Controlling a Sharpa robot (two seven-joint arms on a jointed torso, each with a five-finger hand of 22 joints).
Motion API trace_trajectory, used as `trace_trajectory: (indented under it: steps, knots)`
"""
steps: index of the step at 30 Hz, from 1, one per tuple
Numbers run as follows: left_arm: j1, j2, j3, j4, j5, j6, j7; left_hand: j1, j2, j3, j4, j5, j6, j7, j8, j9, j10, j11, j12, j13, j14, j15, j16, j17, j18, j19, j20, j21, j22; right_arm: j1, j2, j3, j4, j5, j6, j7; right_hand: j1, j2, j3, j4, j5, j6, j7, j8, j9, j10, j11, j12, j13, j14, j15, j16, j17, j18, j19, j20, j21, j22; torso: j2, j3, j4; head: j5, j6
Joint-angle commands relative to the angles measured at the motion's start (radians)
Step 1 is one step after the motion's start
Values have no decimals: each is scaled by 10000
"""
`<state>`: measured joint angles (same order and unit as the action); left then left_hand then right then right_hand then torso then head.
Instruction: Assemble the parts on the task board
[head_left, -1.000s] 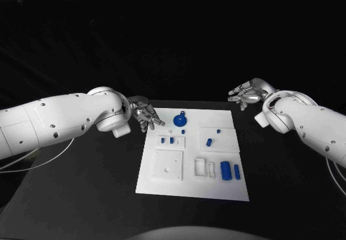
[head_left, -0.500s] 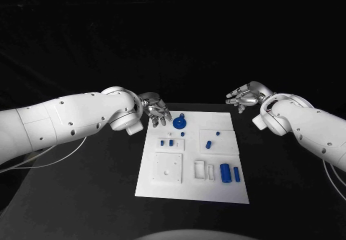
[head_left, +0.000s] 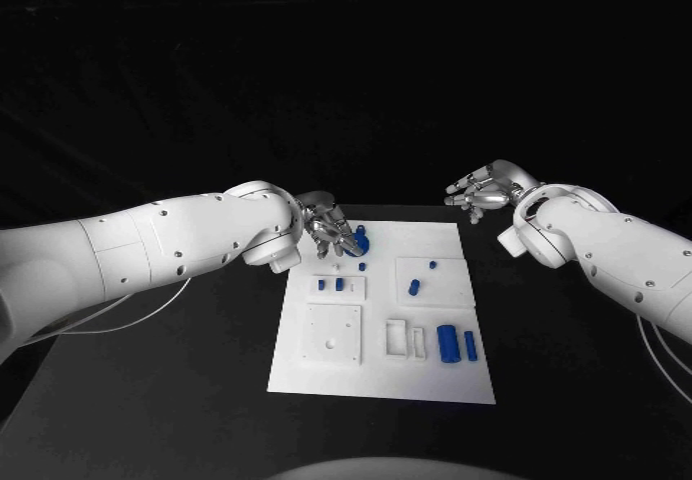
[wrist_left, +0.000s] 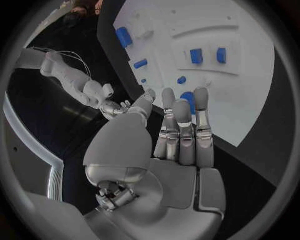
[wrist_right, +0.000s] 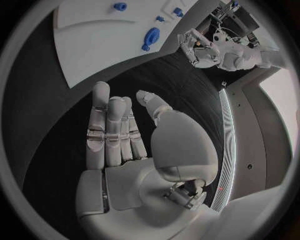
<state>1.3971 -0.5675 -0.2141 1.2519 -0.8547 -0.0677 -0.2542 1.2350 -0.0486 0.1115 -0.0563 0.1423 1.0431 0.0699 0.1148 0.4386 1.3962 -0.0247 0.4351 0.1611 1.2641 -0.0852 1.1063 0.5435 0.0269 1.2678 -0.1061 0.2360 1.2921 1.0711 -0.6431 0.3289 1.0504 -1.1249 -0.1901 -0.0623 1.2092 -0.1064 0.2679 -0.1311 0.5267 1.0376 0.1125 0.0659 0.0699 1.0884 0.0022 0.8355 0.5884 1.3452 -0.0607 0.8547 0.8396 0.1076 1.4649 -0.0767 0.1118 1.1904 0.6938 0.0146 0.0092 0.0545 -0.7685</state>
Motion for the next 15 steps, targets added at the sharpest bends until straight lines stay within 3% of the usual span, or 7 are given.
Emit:
trace_trajectory:
  steps: [1, 3, 4, 9, 12, 15]
  knots:
    - [-120, 110, -78, -103, -1030, -748, 813, 624, 162, -240, -132, 46, 13, 152, -209, -973, -413, 123, -512, -298, -385, 190, -456, -220, -91, -319, 166, -360, -163, -4, 6, 2, 29, 3, 96, 135, -63, 10, -11, 55, 58, -38, 14, -32, -8, -37, 3, 14, -10, -61, -19, -17, -14, -51, 300, -47, -65, -15, 2, 1, 4, -57, 4]
    - [-234, 156, -129, -146, -1456, -1180, 1141, 1143, 189, -66, -429, 238, 37, 311, -379, -1488, -960, 354, -1359, -772, -798, 409, -1254, -621, -67, -672, 338, -824, -496, -4, 2, 2, 37, 7, 77, 147, -63, 10, -11, 55, 58, -38, 14, -32, -8, -37, 3, 14, -10, -61, -19, -17, -14, -51, 300, -47, -65, -15, -3, 7, 16, -92, -3]
    - [-291, 176, -148, -164, -1661, -1381, 1297, 1261, 172, 16, -527, 276, 226, 278, -488, -1933, -837, 388, -1982, -1029, -597, 442, -1583, -828, 55, -573, 434, -1009, -700, -4, 0, 2, 42, 10, 65, 155, -63, 10, -11, 55, 58, -38, 14, -32, -8, -37, 3, 14, -10, -61, -19, -17, -14, -51, 300, -47, -65, -15, 1, 7, 13, -103, 1]
    - [-526, 272, -218, -238, -2494, -2091, 2030, 1622, 114, 300, -917, 326, 336, 405, -512, -2723, -1447, 854, -3547, -1008, -915, 732, -2518, -1232, 207, -855, 650, -1453, -898, -4, 1, 2, 52, 51, -70, 237, -57, -3, 11, 55, 54, -33, 12, -32, -8, -45, 4, 11, -11, -73, -18, -27, -20, -54, 290, -47, -69, -24, -7, -9, 16, -133, 14]
    - [-626, 336, -236, -272, -3018, -2274, 2371, 1635, 39, 413, -1049, 312, 345, 383, -523, -2955, -1870, 1027, -3743, -1018, -1010, 840, -2943, -1416, 305, -1001, 770, -1576, -873, -4, 7, 2, 54, 123, -257, 342, -48, -21, 33, 56, 51, -61, 27, -33, -9, -119, 27, -79, -64, -175, 8, -164, -100, -66, 188, -23, -165, -98, -6, -8, 18, -140, 18]
    - [-711, 379, -245, -290, -3443, -2443, 2670, 1600, -18, 508, -1143, 281, 336, 364, -521, -3181, -2162, 1113, -3743, -1018, -922, 897, -3361, -1599, 401, -1047, 870, -1651, -851, -4, 13, 2, 50, 209, -556, 462, -29, -55, 105, 44, 48, -94, 48, -34, -8, -166, 93, -691, -462, -360, 90, -966, -568, -87, -172, 75, -475, -587, -10, -1, 21, -147, 15]
